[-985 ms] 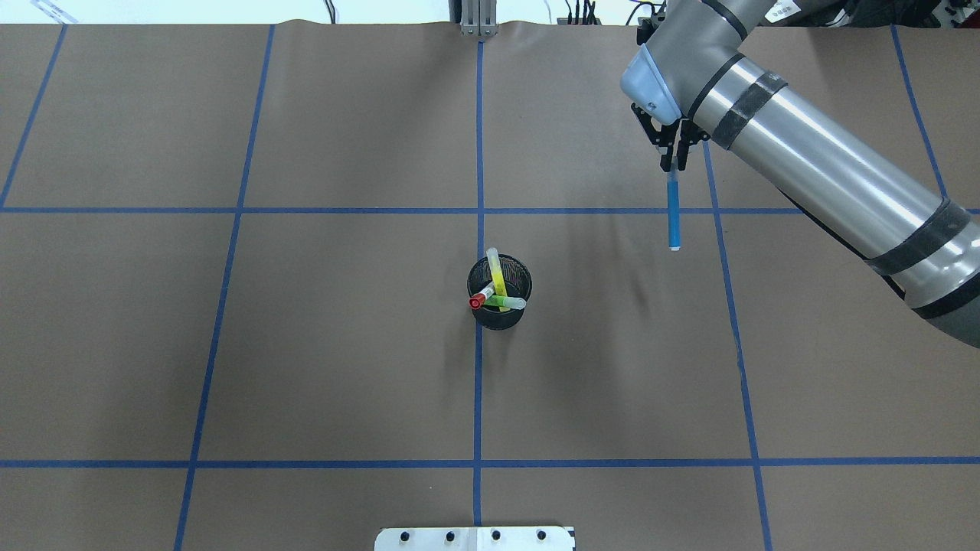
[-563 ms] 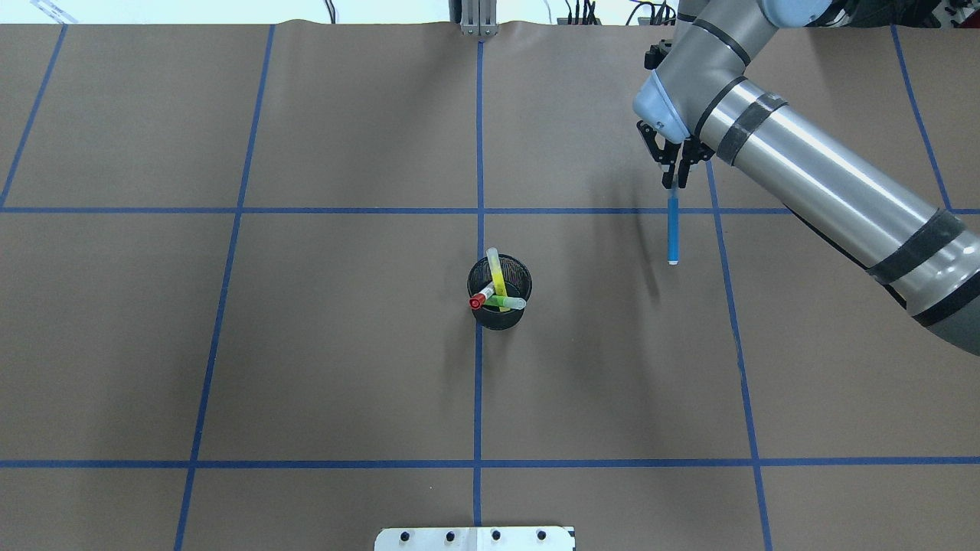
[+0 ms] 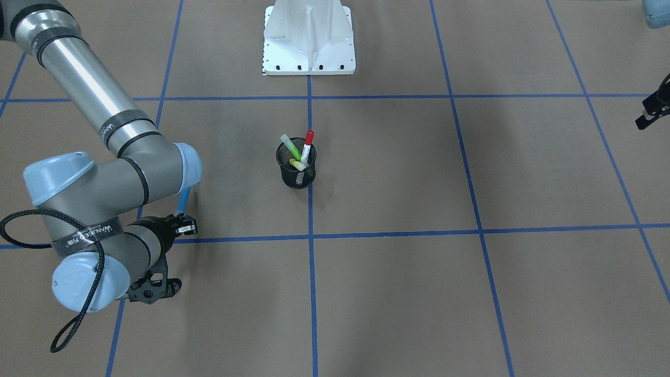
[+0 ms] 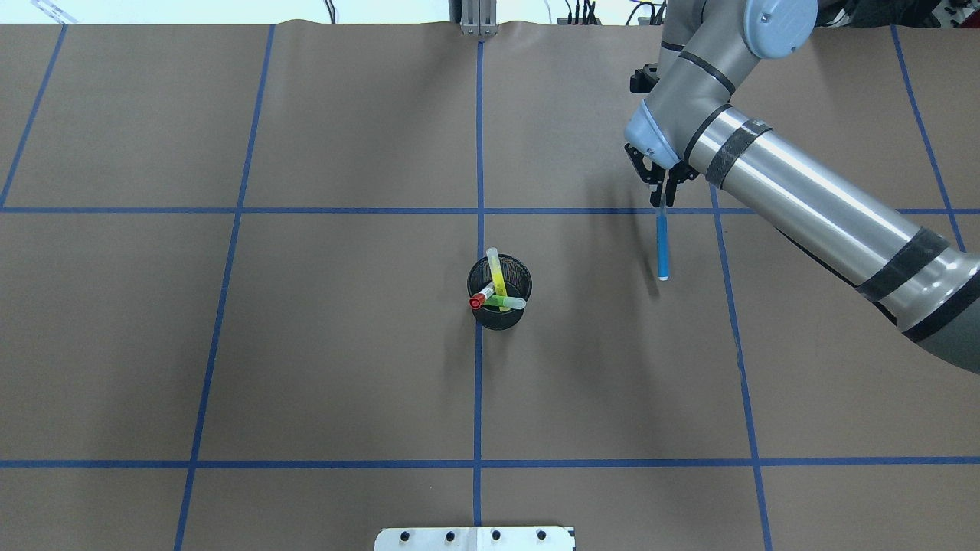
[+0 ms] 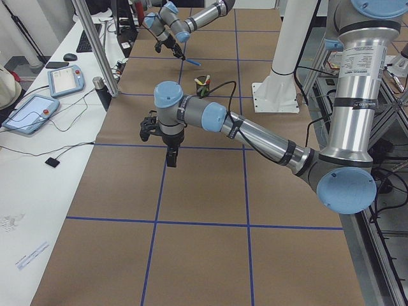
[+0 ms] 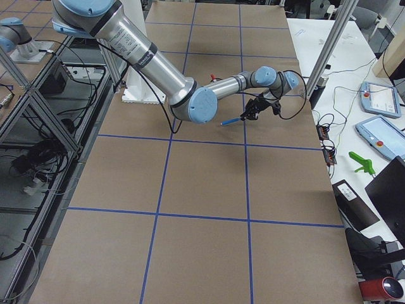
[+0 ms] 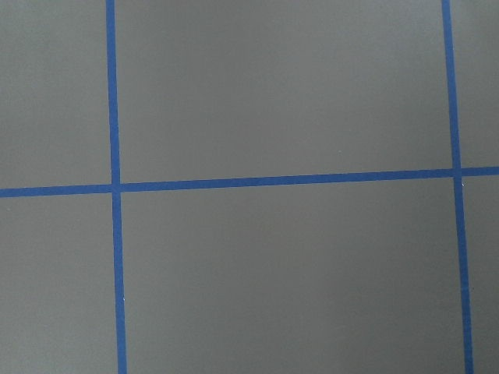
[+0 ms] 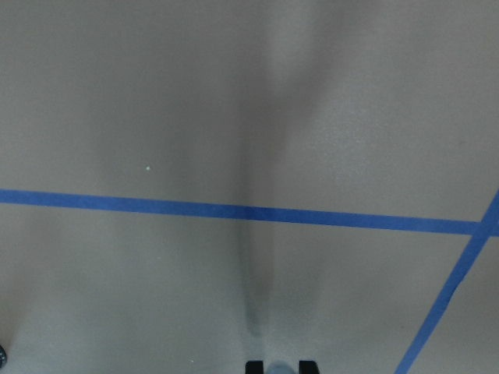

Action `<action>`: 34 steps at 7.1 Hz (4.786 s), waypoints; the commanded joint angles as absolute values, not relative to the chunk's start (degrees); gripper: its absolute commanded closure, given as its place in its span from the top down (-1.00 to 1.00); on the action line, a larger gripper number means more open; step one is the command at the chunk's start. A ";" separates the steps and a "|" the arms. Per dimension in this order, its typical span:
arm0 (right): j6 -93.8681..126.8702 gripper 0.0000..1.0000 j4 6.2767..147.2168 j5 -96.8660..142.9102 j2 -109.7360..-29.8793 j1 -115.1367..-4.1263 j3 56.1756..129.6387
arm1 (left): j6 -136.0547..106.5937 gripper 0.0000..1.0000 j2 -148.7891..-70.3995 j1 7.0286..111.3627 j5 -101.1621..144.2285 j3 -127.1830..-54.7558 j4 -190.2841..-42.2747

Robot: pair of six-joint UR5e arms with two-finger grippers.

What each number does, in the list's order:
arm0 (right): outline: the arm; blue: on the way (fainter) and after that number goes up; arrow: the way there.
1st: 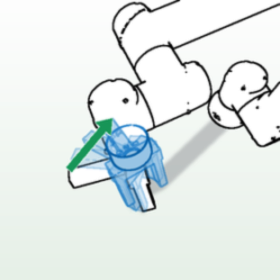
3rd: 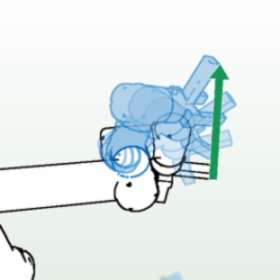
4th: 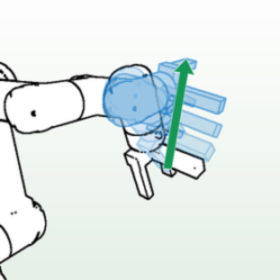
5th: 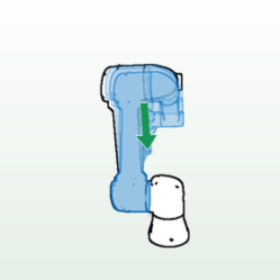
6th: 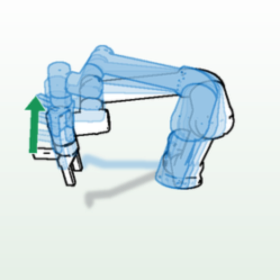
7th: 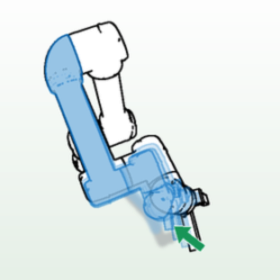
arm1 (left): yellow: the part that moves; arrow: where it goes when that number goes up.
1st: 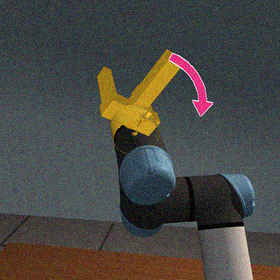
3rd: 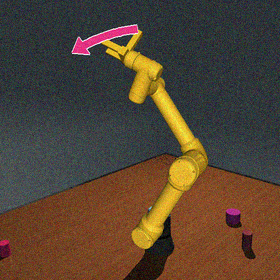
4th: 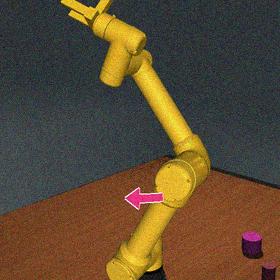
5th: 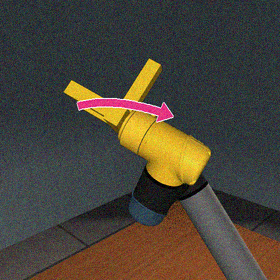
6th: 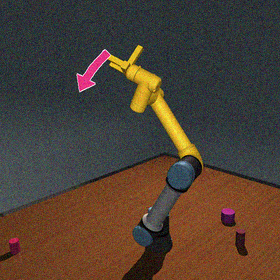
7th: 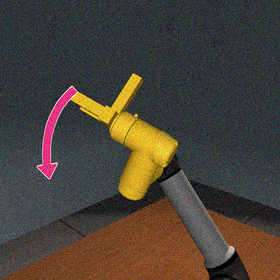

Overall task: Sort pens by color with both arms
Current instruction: 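Lower the blue marker onto the table beyond the cup, right gripper, then open the right gripper and raise it away from the blue marker, then move the left gripper toward the pen cup and lower over it, then lower the left gripper into the cup and close on the red-capped marker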

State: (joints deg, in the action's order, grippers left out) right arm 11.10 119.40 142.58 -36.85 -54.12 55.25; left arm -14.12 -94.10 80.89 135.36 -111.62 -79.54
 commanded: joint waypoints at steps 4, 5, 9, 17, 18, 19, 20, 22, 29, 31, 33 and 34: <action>10.99 -0.13 118.56 142.12 -36.83 -53.35 55.02 | -14.24 1.00 -94.66 80.86 135.44 -112.15 -79.54; 11.07 0.00 118.65 142.12 -36.91 -53.44 55.02 | -14.67 0.99 -95.27 80.86 135.44 -112.15 -79.54; 19.45 0.61 119.27 138.37 -36.56 -56.93 61.48 | -25.62 0.99 -100.62 77.01 140.95 -112.14 -79.98; 32.16 0.98 118.74 131.22 -59.93 -79.97 94.38 | -57.45 0.99 -110.19 55.84 140.98 -110.57 -96.24; 36.17 0.98 118.74 131.13 -61.77 -80.07 96.31 | -59.83 0.99 -111.43 54.07 140.89 -110.65 -97.37; 40.91 0.98 118.74 129.74 -62.05 -80.07 95.89 | -63.59 0.99 -111.97 51.88 140.54 -110.22 -100.52; 42.87 0.98 118.74 128.60 -63.36 -80.07 95.28 | -67.20 0.99 -113.71 50.20 139.32 -109.34 -102.37; 48.29 0.98 118.83 126.65 -64.68 -79.98 95.36 | -71.00 0.99 -117.05 44.85 134.23 -107.50 -103.61; 52.65 0.97 118.74 126.65 -66.36 -79.10 97.02 | -85.24 0.98 -123.22 31.92 119.90 -98.00 -120.22; 52.56 0.97 118.74 126.65 -66.88 -79.10 98.16 | -88.22 0.93 -124.45 29.54 116.30 -96.95 -121.02; 52.21 0.99 118.48 126.82 -72.04 -79.19 102.98 | -88.50 0.87 -126.90 28.74 114.18 -95.10 -121.29; 52.56 0.99 114.91 127.35 -72.33 -79.45 102.92 | -88.51 0.79 -126.91 28.83 113.04 -94.92 -122.42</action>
State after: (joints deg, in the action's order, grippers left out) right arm 52.45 117.65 126.86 -70.85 -79.26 101.83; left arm -88.37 -126.40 28.94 114.33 -95.42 -121.47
